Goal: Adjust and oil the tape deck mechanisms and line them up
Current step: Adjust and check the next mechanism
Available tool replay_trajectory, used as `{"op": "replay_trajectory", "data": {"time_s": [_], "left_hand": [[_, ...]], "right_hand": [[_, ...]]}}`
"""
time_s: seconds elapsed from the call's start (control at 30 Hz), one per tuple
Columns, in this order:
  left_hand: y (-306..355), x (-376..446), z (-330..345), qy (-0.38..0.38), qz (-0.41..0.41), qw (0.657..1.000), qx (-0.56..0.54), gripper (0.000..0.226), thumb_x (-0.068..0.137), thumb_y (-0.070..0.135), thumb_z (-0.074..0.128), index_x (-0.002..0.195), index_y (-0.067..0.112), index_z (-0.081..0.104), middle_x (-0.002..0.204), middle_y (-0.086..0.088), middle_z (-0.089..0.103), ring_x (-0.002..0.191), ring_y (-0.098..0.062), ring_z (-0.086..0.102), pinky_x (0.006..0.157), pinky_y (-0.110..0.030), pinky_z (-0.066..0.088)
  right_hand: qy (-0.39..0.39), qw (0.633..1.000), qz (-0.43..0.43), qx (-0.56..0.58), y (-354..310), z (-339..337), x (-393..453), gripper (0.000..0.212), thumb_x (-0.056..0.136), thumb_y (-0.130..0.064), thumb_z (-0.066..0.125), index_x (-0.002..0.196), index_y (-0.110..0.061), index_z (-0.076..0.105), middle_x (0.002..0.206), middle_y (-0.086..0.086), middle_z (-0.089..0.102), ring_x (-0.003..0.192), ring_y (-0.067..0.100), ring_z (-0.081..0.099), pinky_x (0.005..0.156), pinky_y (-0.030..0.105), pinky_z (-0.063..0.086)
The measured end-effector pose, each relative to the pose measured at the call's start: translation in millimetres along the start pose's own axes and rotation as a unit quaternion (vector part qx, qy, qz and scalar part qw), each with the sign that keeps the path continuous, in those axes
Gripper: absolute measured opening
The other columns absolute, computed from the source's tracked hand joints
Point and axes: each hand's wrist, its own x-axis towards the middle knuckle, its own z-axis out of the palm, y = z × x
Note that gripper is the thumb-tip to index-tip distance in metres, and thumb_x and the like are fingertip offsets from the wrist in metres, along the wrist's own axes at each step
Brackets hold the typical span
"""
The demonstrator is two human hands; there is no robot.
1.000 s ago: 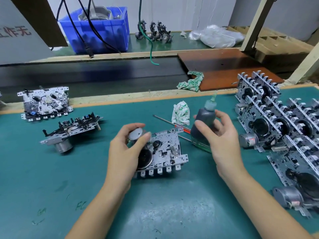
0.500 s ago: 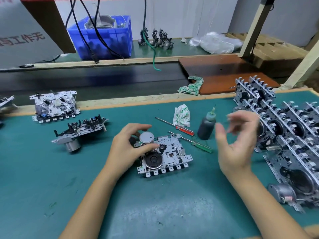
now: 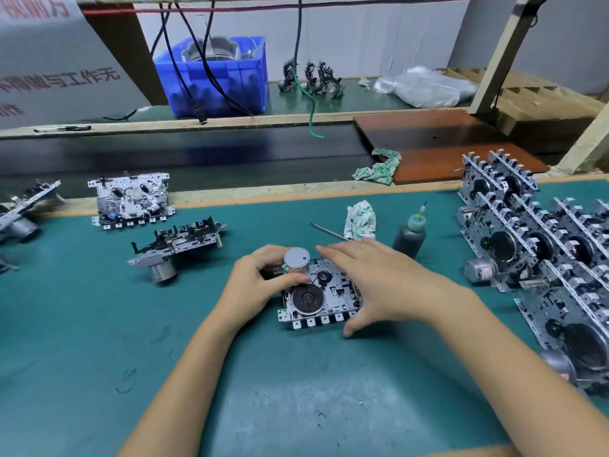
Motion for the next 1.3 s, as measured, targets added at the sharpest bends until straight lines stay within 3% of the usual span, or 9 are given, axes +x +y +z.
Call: {"op": "replay_trajectory", "data": {"time_s": [0.23, 0.37, 0.53, 0.7, 0.83, 0.93, 1.03, 1.13, 1.3], "left_hand": [[-0.6, -2.5, -1.5, 0.003, 0.012, 1.000, 0.018, 0.036, 0.056, 0.034, 0.088, 0.088, 0.030, 0.073, 0.092, 0.010, 0.069, 0.097, -0.010, 0.059, 0.086, -0.020, 0.042], [4.6, -5.8, -2.8, 0.002, -0.030, 0.975, -0.221, 0.049, 0.049, 0.059, 0.081, 0.081, 0.023, 0.077, 0.089, 0.004, 0.072, 0.087, -0.010, 0.064, 0.080, -0.025, 0.048], [20.3, -5.6, 10.6, -0.142, -0.126, 0.874, -0.448, 0.107, 0.033, 0.084, 0.072, 0.096, -0.002, 0.073, 0.110, -0.028, 0.062, 0.098, -0.038, 0.056, 0.088, -0.042, 0.045], [14.5, -6.0, 11.4, -0.155, -0.240, 0.848, -0.447, 0.113, 0.016, 0.086, 0.071, 0.082, -0.005, 0.072, 0.092, -0.027, 0.047, 0.084, -0.026, 0.036, 0.063, -0.032, 0.025], [-0.1, -9.6, 20.1, -0.147, -0.319, 0.760, -0.547, 0.109, 0.025, 0.071, 0.086, 0.100, -0.002, 0.055, 0.065, -0.014, 0.055, 0.054, -0.006, 0.033, 0.051, -0.023, 0.031], [3.9, -4.9, 13.2, -0.164, -0.274, 0.736, -0.597, 0.108, 0.047, 0.069, 0.082, 0.128, 0.003, 0.058, 0.134, -0.025, 0.052, 0.116, -0.033, 0.055, 0.098, -0.048, 0.043], [4.2, 0.5, 7.3, -0.136, -0.206, 0.734, -0.633, 0.091, 0.065, 0.064, 0.075, 0.132, 0.007, 0.055, 0.140, -0.021, 0.047, 0.129, -0.037, 0.045, 0.104, -0.050, 0.041], [1.4, 1.4, 10.1, -0.086, -0.190, 0.734, -0.646, 0.082, 0.071, 0.056, 0.073, 0.132, 0.005, 0.053, 0.141, -0.025, 0.044, 0.130, -0.041, 0.043, 0.108, -0.053, 0.034], [4.5, 1.9, 13.6, -0.065, -0.217, 0.731, -0.644, 0.084, 0.065, 0.053, 0.079, 0.127, 0.001, 0.057, 0.136, -0.031, 0.047, 0.125, -0.043, 0.048, 0.104, -0.054, 0.037]], "right_hand": [[-0.036, 0.999, 0.001, 0.013, -1.7, -8.1, 4.6, 0.102, 0.054, -0.055, 0.081, 0.136, -0.022, 0.030, 0.125, -0.004, 0.046, 0.115, 0.017, 0.047, 0.093, 0.032, 0.042], [-0.002, 0.976, -0.027, 0.215, -2.6, -8.4, -7.8, 0.100, 0.054, -0.046, 0.086, 0.137, -0.028, 0.033, 0.130, -0.015, 0.046, 0.119, 0.000, 0.043, 0.103, 0.025, 0.035], [-0.080, 0.768, -0.072, 0.631, -13.9, -4.3, -20.1, 0.064, 0.056, -0.009, 0.077, 0.114, -0.019, 0.052, 0.105, -0.023, 0.066, 0.100, -0.005, 0.060, 0.085, 0.011, 0.045], [-0.138, 0.585, -0.162, 0.783, -30.2, 8.6, -14.4, 0.060, 0.077, -0.037, 0.072, 0.129, -0.015, 0.051, 0.122, -0.012, 0.063, 0.116, 0.004, 0.055, 0.099, 0.021, 0.042], [-0.145, 0.557, -0.050, 0.816, -27.5, 23.1, -7.6, 0.101, 0.054, -0.045, 0.087, 0.130, 0.002, 0.040, 0.127, 0.010, 0.058, 0.118, 0.021, 0.054, 0.105, 0.034, 0.040], [-0.059, 0.648, 0.011, 0.759, -23.3, 20.8, -4.6, 0.038, 0.062, -0.017, 0.079, 0.098, -0.015, 0.070, 0.101, 0.000, 0.072, 0.088, 0.005, 0.065, 0.080, 0.017, 0.050], [0.132, 0.770, 0.074, 0.620, -15.5, 19.1, -1.7, 0.015, 0.074, -0.021, 0.077, 0.077, -0.036, 0.076, 0.082, -0.020, 0.072, 0.078, -0.007, 0.064, 0.072, 0.010, 0.046], [0.361, 0.859, 0.162, 0.326, -2.8, 26.8, -2.7, 0.011, 0.082, -0.025, 0.066, 0.083, -0.020, 0.076, 0.081, -0.015, 0.072, 0.078, 0.001, 0.064, 0.073, 0.019, 0.047], [0.190, 0.954, 0.212, 0.092, 1.3, 34.6, 2.7, 0.029, 0.084, -0.024, 0.067, 0.110, -0.013, 0.061, 0.102, 0.001, 0.060, 0.096, 0.024, 0.056, 0.081, 0.032, 0.046]]}}
